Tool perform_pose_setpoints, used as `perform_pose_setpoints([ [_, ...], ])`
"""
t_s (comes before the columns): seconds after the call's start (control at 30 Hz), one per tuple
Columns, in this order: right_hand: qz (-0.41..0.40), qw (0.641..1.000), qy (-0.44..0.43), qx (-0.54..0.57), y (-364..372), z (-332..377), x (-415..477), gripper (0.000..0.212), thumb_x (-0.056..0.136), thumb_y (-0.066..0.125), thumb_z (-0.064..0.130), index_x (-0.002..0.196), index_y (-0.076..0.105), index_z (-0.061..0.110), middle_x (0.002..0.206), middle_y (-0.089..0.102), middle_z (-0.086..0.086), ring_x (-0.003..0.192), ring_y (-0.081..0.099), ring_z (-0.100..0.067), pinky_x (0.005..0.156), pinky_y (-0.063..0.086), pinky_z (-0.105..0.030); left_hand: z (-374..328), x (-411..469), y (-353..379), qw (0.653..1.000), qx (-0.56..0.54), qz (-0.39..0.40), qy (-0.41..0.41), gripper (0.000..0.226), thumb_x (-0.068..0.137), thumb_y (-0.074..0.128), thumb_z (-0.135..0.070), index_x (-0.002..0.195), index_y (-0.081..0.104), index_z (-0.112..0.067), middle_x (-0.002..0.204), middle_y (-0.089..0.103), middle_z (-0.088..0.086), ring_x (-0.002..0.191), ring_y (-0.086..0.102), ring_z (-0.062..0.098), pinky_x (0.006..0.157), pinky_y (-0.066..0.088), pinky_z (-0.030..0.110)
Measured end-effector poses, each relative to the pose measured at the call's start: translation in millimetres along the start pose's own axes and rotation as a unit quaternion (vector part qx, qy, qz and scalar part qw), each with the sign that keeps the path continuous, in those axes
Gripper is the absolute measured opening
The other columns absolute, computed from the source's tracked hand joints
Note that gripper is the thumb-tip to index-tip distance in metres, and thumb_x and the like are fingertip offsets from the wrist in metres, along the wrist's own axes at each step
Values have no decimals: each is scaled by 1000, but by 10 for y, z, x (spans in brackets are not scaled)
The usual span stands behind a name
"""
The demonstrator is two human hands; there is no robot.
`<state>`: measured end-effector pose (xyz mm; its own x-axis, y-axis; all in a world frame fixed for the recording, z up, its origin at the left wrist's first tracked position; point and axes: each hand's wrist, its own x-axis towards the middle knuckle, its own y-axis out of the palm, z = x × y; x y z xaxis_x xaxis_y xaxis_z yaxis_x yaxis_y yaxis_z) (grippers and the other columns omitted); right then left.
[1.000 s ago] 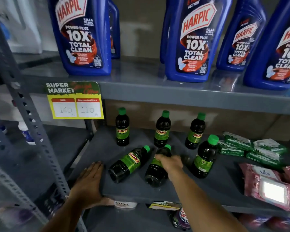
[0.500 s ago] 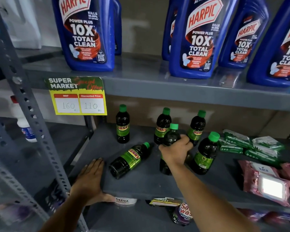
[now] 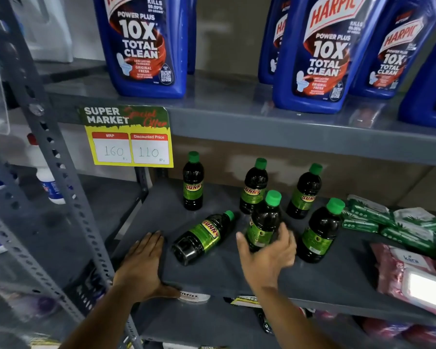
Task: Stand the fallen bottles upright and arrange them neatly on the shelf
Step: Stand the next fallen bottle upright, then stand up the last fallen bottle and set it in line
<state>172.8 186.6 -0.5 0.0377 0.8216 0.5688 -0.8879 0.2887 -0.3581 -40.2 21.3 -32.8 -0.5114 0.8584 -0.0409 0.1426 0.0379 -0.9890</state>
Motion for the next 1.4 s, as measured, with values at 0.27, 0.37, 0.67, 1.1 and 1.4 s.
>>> perform_pose_setpoints([
  [0.27, 315, 943, -7, 110, 94, 300, -353, 73, 79, 76, 40, 138, 43, 13, 122, 45, 1, 113, 51, -13, 97, 48, -37, -11, 0, -3, 1000, -22, 16, -5, 160, 36, 48, -104, 154, -17, -17, 164, -18, -2, 149, -16, 15, 122, -9, 37],
  [0.37, 293, 923, 206, 141, 436, 534, -127, 86, 72, 85, 31, 139, 40, 2, 130, 52, -16, 119, 56, -32, 100, 47, -40, -10, -18, 13, 999, -32, 4, 1, 156, 40, 48, -103, 155, -14, -17, 165, -15, 0, 150, -12, 16, 121, -9, 36],
  [0.67, 292, 828, 465, 114, 908, 665, 186, 82, 60, 92, 29, 122, 50, -4, 81, 60, -7, 63, 55, -19, 53, 42, -23, 9, 17, 47, 1000, -26, -10, 10, 166, 28, 35, -109, 155, -9, -13, 165, -12, 2, 150, -10, 18, 120, -11, 37],
  [1.1, 155, 963, 185, 122, 1078, 1288, -59, 91, 63, 91, 15, 137, 38, 9, 135, 43, -16, 116, 53, -35, 93, 46, -38, 25, 35, 45, 999, -25, 16, 14, 160, 37, 49, -101, 154, -15, -14, 163, -22, 1, 148, -21, 16, 119, -13, 38],
  [1.4, 169, 977, 118, 53, 1053, 1246, -253, 94, 67, 89, 36, 143, 37, 16, 138, 39, -12, 117, 55, -38, 94, 50, -51, 17, 41, 54, 1000, -12, 23, -3, 162, 32, 46, -102, 153, -17, -14, 164, -19, 3, 149, -16, 19, 122, -7, 43],
])
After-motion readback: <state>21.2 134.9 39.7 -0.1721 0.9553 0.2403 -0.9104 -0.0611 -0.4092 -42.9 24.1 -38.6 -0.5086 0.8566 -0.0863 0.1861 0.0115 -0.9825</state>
